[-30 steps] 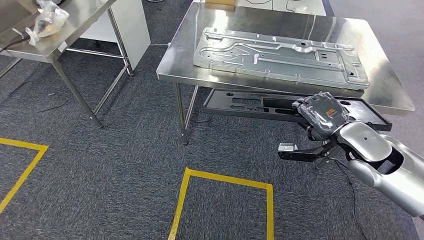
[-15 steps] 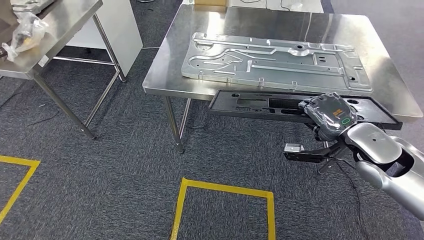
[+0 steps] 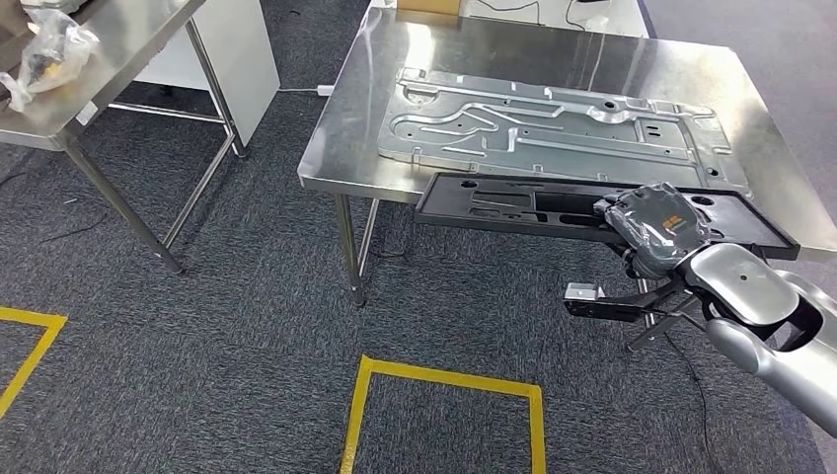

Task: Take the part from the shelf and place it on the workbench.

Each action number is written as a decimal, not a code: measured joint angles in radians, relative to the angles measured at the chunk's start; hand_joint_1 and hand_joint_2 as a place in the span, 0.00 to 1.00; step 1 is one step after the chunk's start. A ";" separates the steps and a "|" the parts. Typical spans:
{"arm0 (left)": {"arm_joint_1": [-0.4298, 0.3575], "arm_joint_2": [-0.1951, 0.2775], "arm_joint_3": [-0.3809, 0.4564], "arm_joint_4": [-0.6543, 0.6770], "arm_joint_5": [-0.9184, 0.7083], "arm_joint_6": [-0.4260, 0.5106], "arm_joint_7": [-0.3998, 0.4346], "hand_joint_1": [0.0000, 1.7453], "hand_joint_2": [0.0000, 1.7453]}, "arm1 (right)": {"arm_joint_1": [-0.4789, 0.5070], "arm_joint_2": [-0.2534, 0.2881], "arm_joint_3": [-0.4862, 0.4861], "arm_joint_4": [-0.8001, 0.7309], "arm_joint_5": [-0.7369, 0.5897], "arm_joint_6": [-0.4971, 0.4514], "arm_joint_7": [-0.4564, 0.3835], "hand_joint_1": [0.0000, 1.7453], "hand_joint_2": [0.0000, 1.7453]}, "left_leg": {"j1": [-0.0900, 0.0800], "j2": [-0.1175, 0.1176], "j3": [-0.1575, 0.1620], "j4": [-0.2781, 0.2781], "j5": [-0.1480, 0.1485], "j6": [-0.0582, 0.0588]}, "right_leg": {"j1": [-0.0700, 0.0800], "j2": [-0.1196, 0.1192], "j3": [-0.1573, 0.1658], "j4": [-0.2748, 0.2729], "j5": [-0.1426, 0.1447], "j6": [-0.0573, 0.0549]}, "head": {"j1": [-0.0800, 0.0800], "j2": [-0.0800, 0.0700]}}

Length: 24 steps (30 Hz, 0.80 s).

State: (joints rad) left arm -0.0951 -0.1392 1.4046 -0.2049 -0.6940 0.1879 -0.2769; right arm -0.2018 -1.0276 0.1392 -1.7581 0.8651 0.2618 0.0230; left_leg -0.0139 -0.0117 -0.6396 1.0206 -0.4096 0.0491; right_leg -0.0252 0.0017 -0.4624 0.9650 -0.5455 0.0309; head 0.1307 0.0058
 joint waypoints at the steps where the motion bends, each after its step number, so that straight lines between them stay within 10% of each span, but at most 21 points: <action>1: 0.000 0.000 0.000 0.000 0.000 -0.002 -0.001 0.00 1.00 | 0.002 0.000 -0.001 0.000 0.001 -0.001 -0.001 1.00 1.00 | -0.002 0.000 0.001 0.002 -0.004 0.005 | -0.002 0.000 0.002 -0.003 0.000 0.008 | 0.000 0.000; 6: 0.000 -0.001 0.000 0.000 0.000 -0.006 -0.003 0.00 1.00 | 0.013 0.003 -0.010 0.001 0.013 -0.004 -0.008 1.00 1.00 | -0.003 -0.002 0.025 -0.015 -0.036 0.037 | -0.008 -0.002 0.002 0.042 0.000 0.032 | 0.000 0.000; 11: 0.003 -0.001 0.000 0.000 0.000 -0.003 -0.003 0.00 1.00 | 0.024 0.007 -0.023 0.004 0.018 -0.010 -0.012 1.00 1.00 | -0.006 0.003 0.070 -0.014 -0.053 0.044 | -0.006 -0.002 -0.181 0.316 -0.094 0.031 | 0.000 0.000; 16: 0.004 -0.001 0.000 0.000 0.000 -0.002 -0.002 0.00 1.00 | 0.032 0.010 -0.030 0.007 0.018 -0.011 -0.013 1.00 1.00 | -0.008 0.006 0.122 -0.008 -0.095 0.025 | 0.001 -0.009 -0.151 0.105 0.073 0.011 | 0.000 0.000; 21: 0.003 -0.001 -0.001 0.000 -0.014 -0.002 -0.002 0.00 1.00 | 0.037 0.010 -0.044 0.008 0.018 -0.012 -0.019 1.00 1.00 | -0.009 0.007 0.128 0.031 -0.100 -0.009 | 0.004 -0.008 -0.108 0.057 0.082 -0.021 | 0.001 0.000; 24: 0.000 -0.002 -0.001 0.000 -0.017 -0.001 0.000 0.00 1.00 | 0.036 0.009 -0.053 0.008 0.018 -0.012 -0.023 1.00 1.00 | -0.002 0.007 0.023 0.195 -0.125 -0.025 | -0.001 -0.007 -0.082 0.046 0.069 -0.034 | 0.000 0.000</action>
State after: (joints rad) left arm -0.0954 -0.1411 1.4038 -0.2049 -0.7114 0.1868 -0.2766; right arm -0.1654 -1.0189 0.0864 -1.7498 0.8827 0.2493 0.0005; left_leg -0.0156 -0.0052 -0.6166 1.2160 -0.5344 0.0238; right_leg -0.0260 -0.0052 -0.5441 1.0111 -0.4763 -0.0032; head 0.1308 0.0060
